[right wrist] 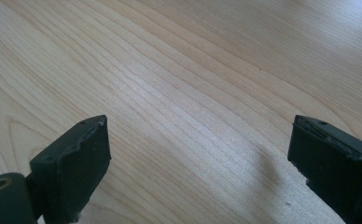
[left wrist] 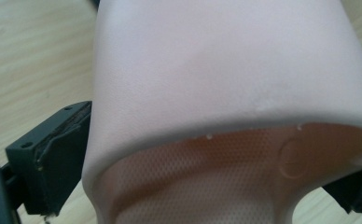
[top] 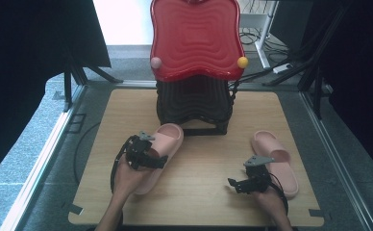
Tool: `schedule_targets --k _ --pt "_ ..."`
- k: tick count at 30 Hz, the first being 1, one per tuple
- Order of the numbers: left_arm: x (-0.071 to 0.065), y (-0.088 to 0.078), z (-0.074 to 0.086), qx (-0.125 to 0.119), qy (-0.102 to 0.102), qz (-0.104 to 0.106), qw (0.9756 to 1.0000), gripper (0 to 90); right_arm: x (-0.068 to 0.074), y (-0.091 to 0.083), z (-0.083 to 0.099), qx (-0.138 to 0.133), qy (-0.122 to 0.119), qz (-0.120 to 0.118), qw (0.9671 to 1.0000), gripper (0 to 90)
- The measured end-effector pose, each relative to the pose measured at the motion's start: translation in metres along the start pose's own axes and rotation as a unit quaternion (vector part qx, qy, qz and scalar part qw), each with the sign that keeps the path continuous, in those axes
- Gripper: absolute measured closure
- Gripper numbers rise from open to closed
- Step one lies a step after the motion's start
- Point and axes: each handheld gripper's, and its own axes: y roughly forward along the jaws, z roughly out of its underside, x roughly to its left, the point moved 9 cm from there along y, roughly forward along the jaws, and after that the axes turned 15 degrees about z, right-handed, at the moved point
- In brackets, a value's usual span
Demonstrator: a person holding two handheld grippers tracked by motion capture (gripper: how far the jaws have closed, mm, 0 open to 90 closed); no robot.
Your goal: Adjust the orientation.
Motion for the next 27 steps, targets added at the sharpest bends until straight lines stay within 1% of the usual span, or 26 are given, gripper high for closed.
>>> schedule_targets --k 2,4,9,12,15,16,18,19,21,22,24,27 --pt "-0.005 0.004 -0.007 -0.016 -0.003 0.002 0.9999 2.1 0.000 0.000 0.000 0.000 0.000 0.000 1.0000 6.0" --pt "-0.009 0.007 -0.014 -0.025 -0.004 0.003 0.9997 2.0 0.000 0.000 0.000 -0.001 0.001 0.000 1.0000 6.1" --pt "-0.015 0.012 -0.029 -0.044 0.001 -0.007 0.9990 2.0 -0.001 -0.001 0.000 -0.001 0.004 0.001 1.0000 6.1" --pt "-0.015 0.013 -0.038 -0.054 0.004 -0.019 0.9983 2.1 -0.001 -0.001 0.000 -0.002 0.003 0.001 1.0000 6.2" --pt "-0.016 0.015 -0.046 -0.072 -0.002 -0.026 0.9971 2.1 -0.001 -0.001 0.000 -0.001 0.003 0.001 1.0000 6.2" --pt "-0.016 0.015 -0.050 -0.080 -0.005 -0.029 0.9963 2.1 -0.001 -0.001 0.000 -0.001 0.004 0.001 1.0000 6.2" --pt "-0.016 0.016 -0.054 -0.088 -0.008 -0.035 0.9955 2.1 -0.001 -0.001 0.000 -0.002 0.004 0.001 1.0000 6.2" --pt "-0.017 0.017 -0.057 -0.090 -0.004 -0.041 0.9951 2.1 -0.002 -0.001 0.000 -0.002 0.003 0.001 1.0000 6.2" --pt "-0.017 0.018 -0.062 -0.091 0.006 -0.061 0.9940 2.1 -0.002 -0.001 0.000 -0.003 0.002 0.001 1.0000 6.2" --pt "-0.018 0.018 -0.065 -0.094 0.008 -0.067 0.9933 2.1 -0.002 -0.001 0.000 -0.002 0.003 0.000 1.0000 6.3" --pt "-0.017 0.019 -0.072 -0.103 0.004 -0.069 0.9923 2.1 -0.002 -0.001 0.000 -0.002 0.003 0.000 1.0000 6.3" --pt "-0.016 0.022 -0.081 -0.117 0.000 -0.081 0.9899 2.0 -0.002 0.000 0.000 -0.002 0.003 0.000 1.0000 6.3"
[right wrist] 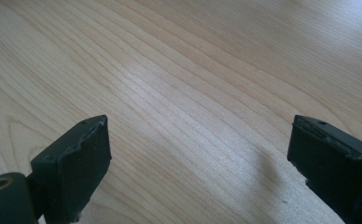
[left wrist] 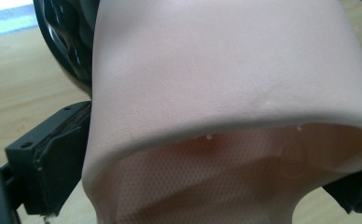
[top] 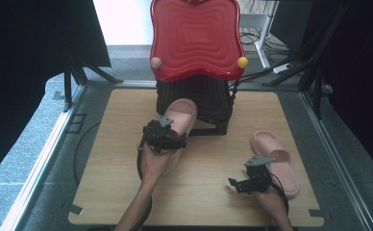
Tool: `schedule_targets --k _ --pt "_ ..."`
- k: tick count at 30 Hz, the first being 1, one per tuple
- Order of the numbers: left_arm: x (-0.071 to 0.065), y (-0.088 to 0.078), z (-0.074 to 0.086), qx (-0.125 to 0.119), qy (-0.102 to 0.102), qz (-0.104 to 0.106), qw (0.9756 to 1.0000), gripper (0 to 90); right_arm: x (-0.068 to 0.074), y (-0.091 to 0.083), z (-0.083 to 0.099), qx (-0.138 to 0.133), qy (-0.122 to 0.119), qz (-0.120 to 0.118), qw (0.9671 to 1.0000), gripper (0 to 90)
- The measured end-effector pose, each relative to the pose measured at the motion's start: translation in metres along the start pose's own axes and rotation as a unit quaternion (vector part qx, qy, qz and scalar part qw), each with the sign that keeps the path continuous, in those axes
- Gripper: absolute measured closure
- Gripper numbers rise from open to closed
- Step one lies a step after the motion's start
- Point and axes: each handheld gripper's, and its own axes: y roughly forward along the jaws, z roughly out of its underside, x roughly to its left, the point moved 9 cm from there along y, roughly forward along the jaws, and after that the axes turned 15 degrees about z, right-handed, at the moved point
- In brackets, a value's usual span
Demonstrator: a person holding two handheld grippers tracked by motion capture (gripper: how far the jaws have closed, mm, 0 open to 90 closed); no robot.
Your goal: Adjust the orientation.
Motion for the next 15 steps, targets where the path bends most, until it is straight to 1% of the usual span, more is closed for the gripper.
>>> schedule_targets --k 5,8,15 --pt "-0.001 0.010 -0.011 -0.018 -0.012 -0.015 0.9997 2.0 0.000 0.000 0.000 0.001 0.000 -0.002 1.0000 6.4" --pt "-0.004 0.016 -0.018 -0.032 -0.021 -0.026 0.9989 2.0 0.000 0.000 0.000 0.001 -0.001 -0.002 1.0000 6.4" --pt "-0.011 0.027 -0.034 -0.052 -0.023 -0.053 0.9970 1.8 0.000 0.000 0.001 0.000 0.001 -0.002 1.0000 6.5"
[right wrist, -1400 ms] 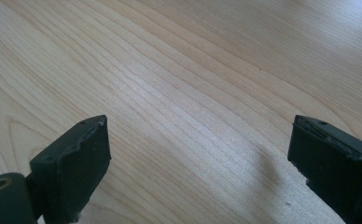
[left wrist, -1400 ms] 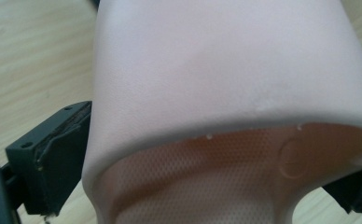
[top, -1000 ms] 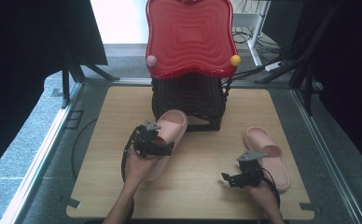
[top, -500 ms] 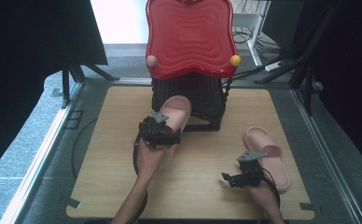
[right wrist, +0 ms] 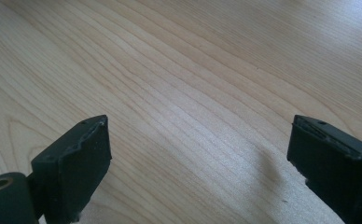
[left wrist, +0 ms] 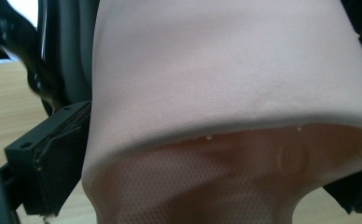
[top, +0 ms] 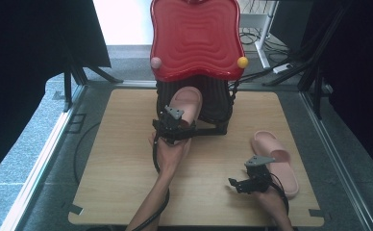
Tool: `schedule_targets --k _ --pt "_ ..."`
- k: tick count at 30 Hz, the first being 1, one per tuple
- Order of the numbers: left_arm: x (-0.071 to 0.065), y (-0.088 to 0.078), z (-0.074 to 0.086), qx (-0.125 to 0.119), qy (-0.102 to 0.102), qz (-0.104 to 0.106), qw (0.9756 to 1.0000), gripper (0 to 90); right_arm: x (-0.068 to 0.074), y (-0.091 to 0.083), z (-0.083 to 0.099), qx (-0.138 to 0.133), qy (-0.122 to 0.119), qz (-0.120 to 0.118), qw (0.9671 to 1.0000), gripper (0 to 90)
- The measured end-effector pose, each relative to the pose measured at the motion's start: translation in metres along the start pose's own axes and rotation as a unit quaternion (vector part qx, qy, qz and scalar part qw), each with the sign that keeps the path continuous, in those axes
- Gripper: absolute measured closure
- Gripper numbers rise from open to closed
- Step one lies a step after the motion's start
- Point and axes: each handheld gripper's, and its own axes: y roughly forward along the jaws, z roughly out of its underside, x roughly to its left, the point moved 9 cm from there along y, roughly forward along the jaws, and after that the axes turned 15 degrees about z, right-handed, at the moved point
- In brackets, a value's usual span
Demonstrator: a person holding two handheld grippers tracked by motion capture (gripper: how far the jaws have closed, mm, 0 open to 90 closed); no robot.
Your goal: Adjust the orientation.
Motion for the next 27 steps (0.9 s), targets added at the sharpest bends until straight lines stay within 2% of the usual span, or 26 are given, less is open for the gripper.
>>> schedule_targets --k 12,15,18,20,27 --pt "0.000 0.012 -0.022 -0.023 -0.007 -0.041 0.9989 1.6 -0.001 0.000 0.000 -0.001 -0.001 0.000 1.0000 6.6" --pt "0.003 0.015 -0.026 -0.028 -0.017 -0.063 0.9974 1.6 -0.001 0.000 0.001 0.000 0.000 -0.001 1.0000 6.6" --pt "0.004 0.018 -0.028 -0.024 -0.020 -0.077 0.9965 1.4 -0.001 0.000 0.001 0.001 0.001 -0.002 1.0000 6.6" --pt "0.004 0.019 -0.028 -0.020 -0.014 -0.084 0.9962 1.4 -0.002 0.000 0.001 0.001 0.001 -0.002 1.0000 6.6" --pt "0.014 0.027 -0.022 0.007 -0.030 -0.117 0.9926 0.8 -0.001 0.000 0.001 0.002 0.001 -0.001 1.0000 6.6"
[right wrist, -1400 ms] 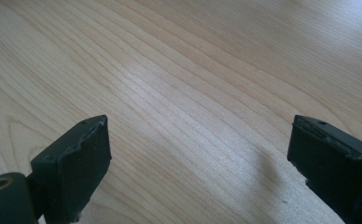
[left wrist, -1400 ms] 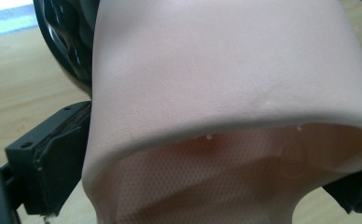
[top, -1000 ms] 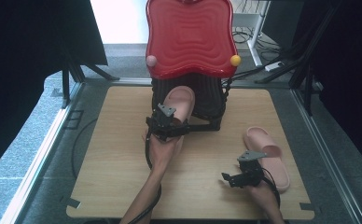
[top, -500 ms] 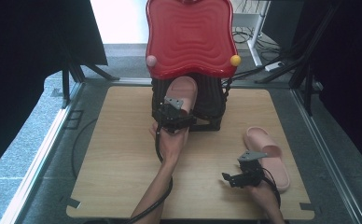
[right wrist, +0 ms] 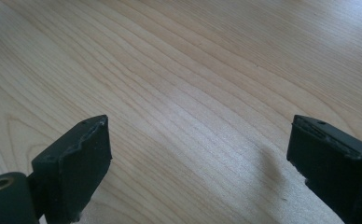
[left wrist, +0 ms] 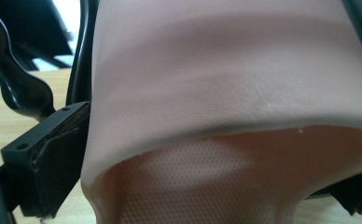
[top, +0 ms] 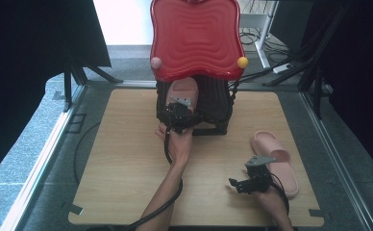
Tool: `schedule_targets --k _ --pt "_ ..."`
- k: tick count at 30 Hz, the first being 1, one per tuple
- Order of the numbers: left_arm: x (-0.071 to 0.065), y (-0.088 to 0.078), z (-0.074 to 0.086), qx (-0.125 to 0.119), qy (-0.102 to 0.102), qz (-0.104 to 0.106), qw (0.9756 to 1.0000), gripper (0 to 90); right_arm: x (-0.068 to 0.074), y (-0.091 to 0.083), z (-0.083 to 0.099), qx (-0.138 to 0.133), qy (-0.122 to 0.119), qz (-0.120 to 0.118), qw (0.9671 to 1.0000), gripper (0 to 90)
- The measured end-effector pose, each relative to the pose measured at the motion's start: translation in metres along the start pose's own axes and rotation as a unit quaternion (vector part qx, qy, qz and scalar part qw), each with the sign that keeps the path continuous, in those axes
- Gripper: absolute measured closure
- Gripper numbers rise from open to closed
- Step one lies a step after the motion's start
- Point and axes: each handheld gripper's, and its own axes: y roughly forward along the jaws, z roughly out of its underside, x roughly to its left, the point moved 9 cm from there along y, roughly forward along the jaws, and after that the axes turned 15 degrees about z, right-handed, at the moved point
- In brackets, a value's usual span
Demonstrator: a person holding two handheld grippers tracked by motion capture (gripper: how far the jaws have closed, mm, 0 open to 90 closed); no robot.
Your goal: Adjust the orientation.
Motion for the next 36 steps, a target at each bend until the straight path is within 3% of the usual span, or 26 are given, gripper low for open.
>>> schedule_targets --k 6,9,12,18,26,30,36 --pt "0.001 0.004 -0.001 0.013 -0.003 -0.008 0.9999 0.0 0.000 0.000 0.000 0.000 0.000 -0.001 1.0000 6.6" --pt "0.002 0.005 -0.001 0.019 0.001 -0.003 0.9998 0.0 0.000 0.000 0.000 0.000 0.000 -0.001 1.0000 6.7" --pt "0.003 0.005 -0.001 0.016 -0.015 0.002 0.9998 0.0 0.000 0.000 0.000 0.000 -0.001 -0.001 1.0000 6.7" --pt "0.002 0.004 -0.002 0.020 -0.014 0.005 0.9997 0.0 0.000 0.000 0.000 0.001 0.000 -0.001 1.0000 6.7" --pt "-0.003 -0.003 -0.008 0.018 -0.005 0.020 0.9996 0.0 0.000 0.000 0.000 0.000 -0.002 -0.001 1.0000 6.9" --pt "-0.007 -0.011 -0.012 0.013 0.007 0.025 0.9996 0.0 0.000 0.000 0.000 0.001 -0.002 0.000 1.0000 7.0" --pt "-0.011 -0.023 -0.012 0.020 0.033 0.049 0.9981 0.0 0.000 -0.001 0.000 0.001 -0.003 0.000 1.0000 7.1"
